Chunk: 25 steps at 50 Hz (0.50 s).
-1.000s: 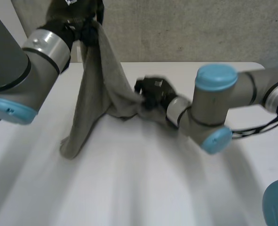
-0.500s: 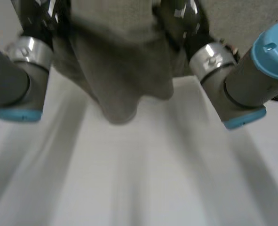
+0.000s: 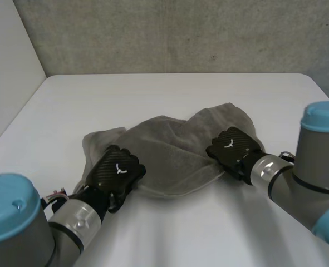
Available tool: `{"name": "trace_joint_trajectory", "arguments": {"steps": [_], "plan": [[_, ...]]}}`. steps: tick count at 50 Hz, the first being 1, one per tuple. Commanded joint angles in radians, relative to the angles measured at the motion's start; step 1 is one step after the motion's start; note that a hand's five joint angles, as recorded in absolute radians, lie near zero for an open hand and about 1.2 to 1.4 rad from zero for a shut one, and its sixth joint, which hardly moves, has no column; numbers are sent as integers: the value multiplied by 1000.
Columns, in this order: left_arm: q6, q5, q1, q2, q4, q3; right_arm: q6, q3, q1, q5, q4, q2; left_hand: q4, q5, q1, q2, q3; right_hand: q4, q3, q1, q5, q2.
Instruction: Fold the towel.
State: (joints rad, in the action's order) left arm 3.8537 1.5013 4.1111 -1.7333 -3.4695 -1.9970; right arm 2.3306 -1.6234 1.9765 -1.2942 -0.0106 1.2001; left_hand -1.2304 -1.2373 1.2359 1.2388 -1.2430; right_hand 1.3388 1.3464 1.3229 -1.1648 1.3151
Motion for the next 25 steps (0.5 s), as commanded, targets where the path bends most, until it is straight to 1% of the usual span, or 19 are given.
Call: {"name": "trace_joint_trajectory", "arguments": {"steps": [1,2,3,4,7,9,15,17,18,20,23,25], "plan": [[-17,23,-2,-11,-29,-12,7,-151,-27,1,-193,114,473,654,-478,-481,485,57,50,73,-57,81],[-17,23,-2,-11,-29,-12,7,-151,-27,1,-193,115,474,655,-479,-482,486,57,50,73,-57,81],[-19,22,1,-12,-37,-11,10,-167,-25,0,-210,119,558,739,-564,-566,571,57,50,73,-57,81],[-19,23,3,-12,-43,-9,9,-179,-24,-2,-222,118,597,778,-602,-605,609,57,50,73,-57,81],[-20,22,6,-15,-46,-5,9,-187,-25,-2,-226,113,618,799,-623,-626,630,57,50,73,-57,81],[-20,20,24,-23,-45,-2,13,-193,-33,1,-227,107,679,860,-684,-687,692,57,50,73,-57,81],[-30,27,48,-28,-33,-5,18,-194,-53,6,-241,78,729,911,-735,-738,742,57,50,73,-57,81],[-66,28,64,-28,-31,-12,18,-193,-59,6,-253,52,767,949,-773,-776,780,57,50,73,-57,81],[-66,28,64,-28,-31,-12,18,-193,-59,6,-253,52,767,949,-773,-776,780,57,50,73,-57,81],[-127,25,92,-28,-30,-20,19,-193,-64,7,-256,38,770,952,-776,-779,783,57,50,73,-57,81],[-160,22,104,-28,-29,-23,19,-193,-68,9,-258,35,764,946,-770,-773,777,57,50,73,-57,81],[-213,20,117,-40,-28,-28,21,-191,-73,9,-258,27,747,928,-752,-755,759,57,50,73,-57,81]]}}
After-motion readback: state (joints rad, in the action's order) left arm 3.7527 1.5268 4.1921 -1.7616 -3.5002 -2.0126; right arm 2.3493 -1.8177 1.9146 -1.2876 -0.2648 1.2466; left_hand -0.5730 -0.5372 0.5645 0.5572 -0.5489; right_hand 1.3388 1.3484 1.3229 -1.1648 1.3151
